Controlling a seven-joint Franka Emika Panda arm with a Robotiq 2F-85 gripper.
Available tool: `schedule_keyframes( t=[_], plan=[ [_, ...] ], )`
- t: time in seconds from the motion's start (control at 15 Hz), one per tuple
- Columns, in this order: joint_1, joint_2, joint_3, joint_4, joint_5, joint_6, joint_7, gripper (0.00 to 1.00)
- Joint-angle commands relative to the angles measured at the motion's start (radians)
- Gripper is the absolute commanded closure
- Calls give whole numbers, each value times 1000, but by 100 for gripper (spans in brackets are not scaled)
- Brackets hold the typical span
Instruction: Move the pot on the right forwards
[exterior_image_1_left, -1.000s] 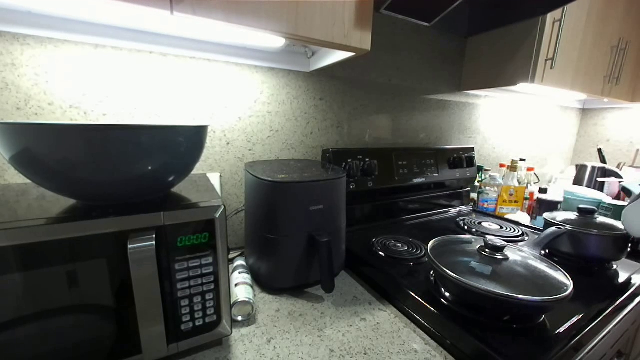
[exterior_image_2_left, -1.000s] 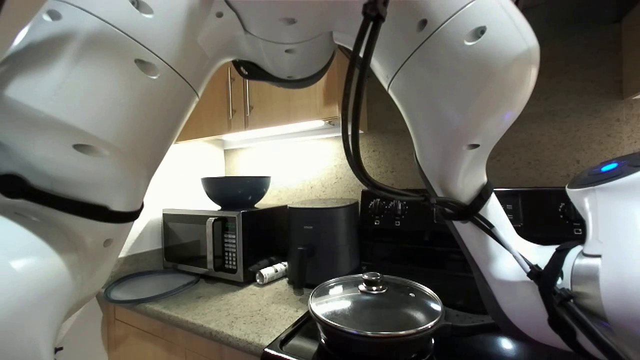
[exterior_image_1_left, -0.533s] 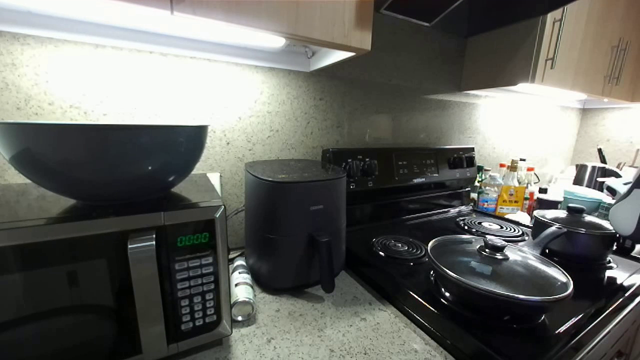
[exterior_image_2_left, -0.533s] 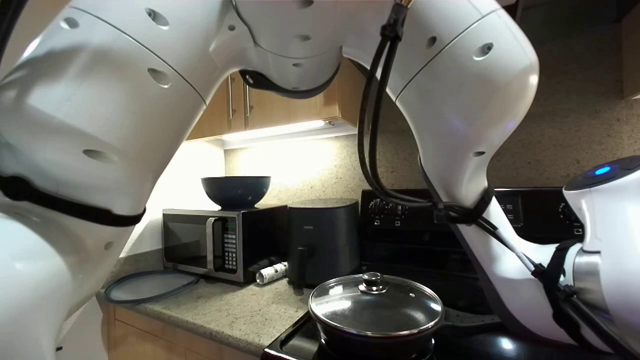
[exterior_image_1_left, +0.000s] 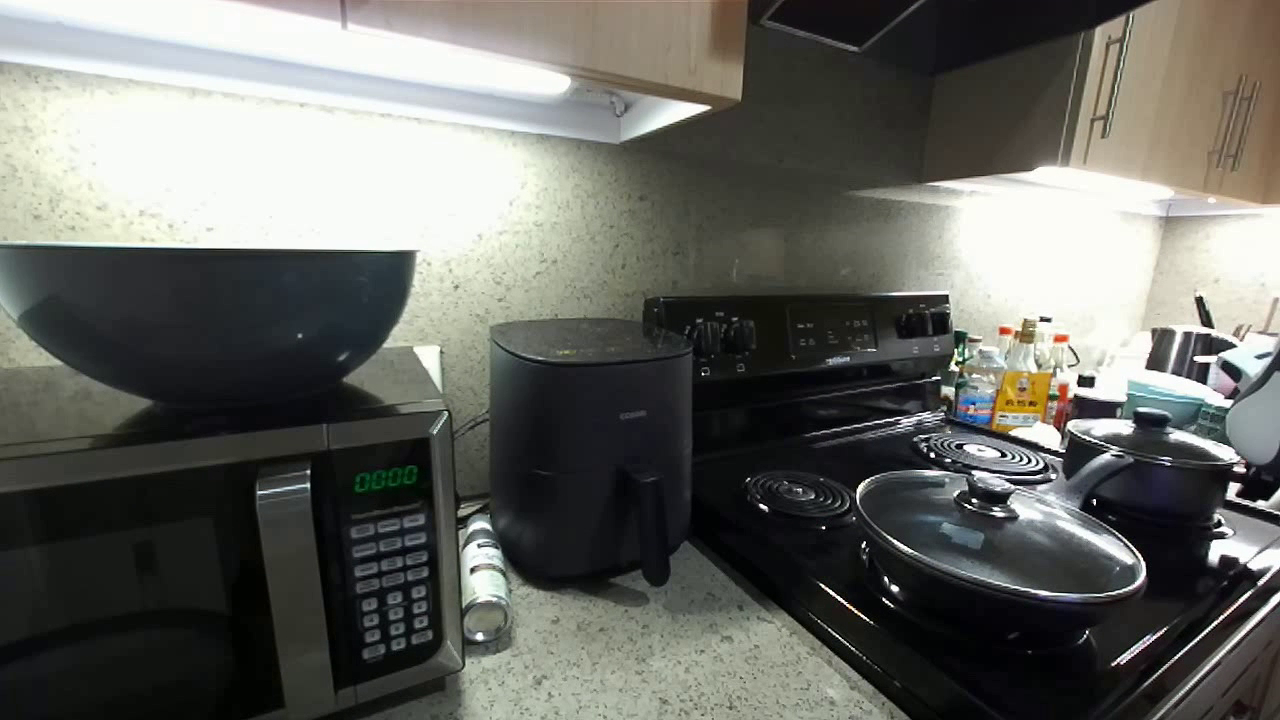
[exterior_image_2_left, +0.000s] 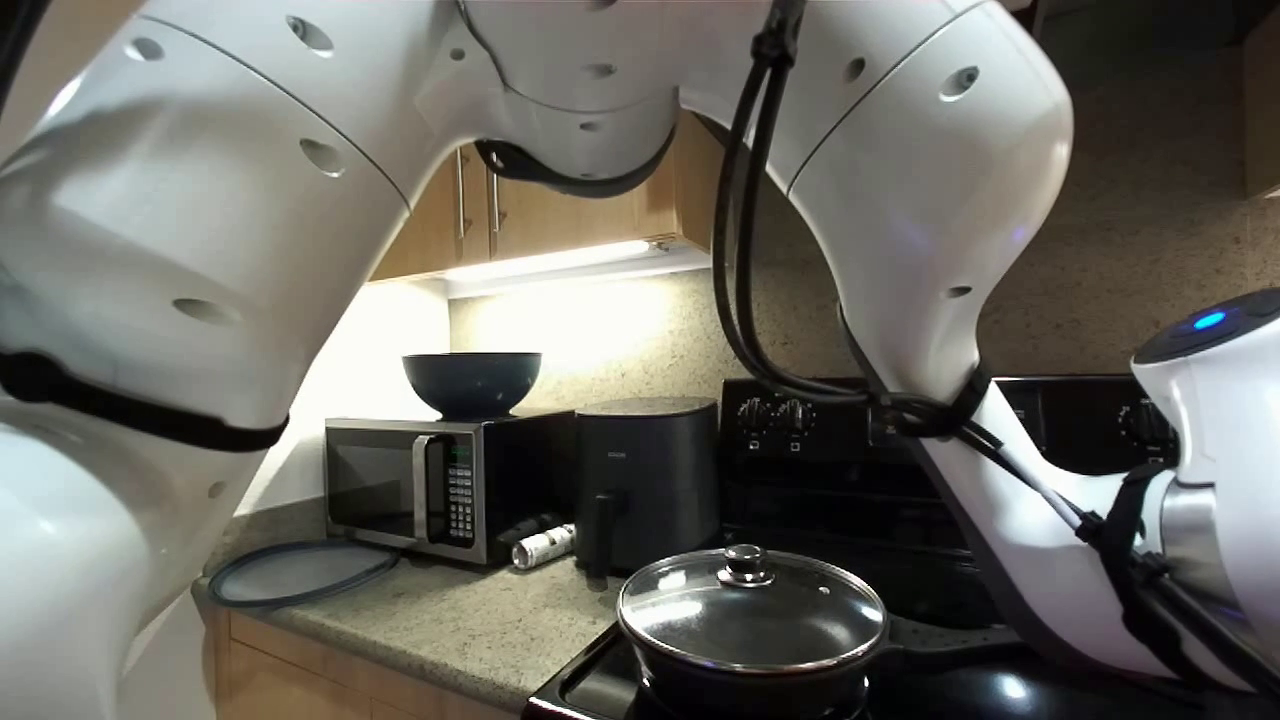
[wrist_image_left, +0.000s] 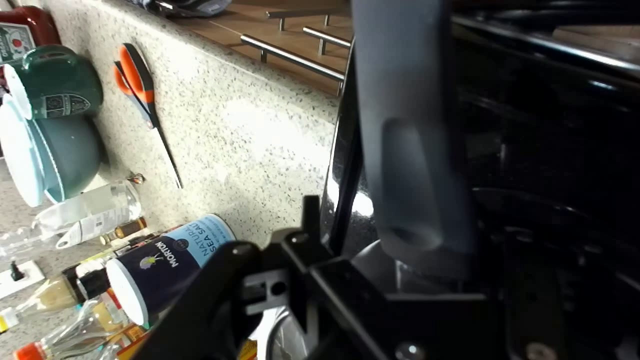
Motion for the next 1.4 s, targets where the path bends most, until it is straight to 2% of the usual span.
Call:
schedule_keyframes(
  t=[0.0,0.47,0.93,1.33],
  plan=[
    [34,-33,-55,-29,-42,32,50,2],
    [141,-41,-167,-82,-43,106,65,0],
    [209,-133,-223,-201,-18,261,64,0],
    [243,-213,-232,-228,18,227,51,0]
  ],
)
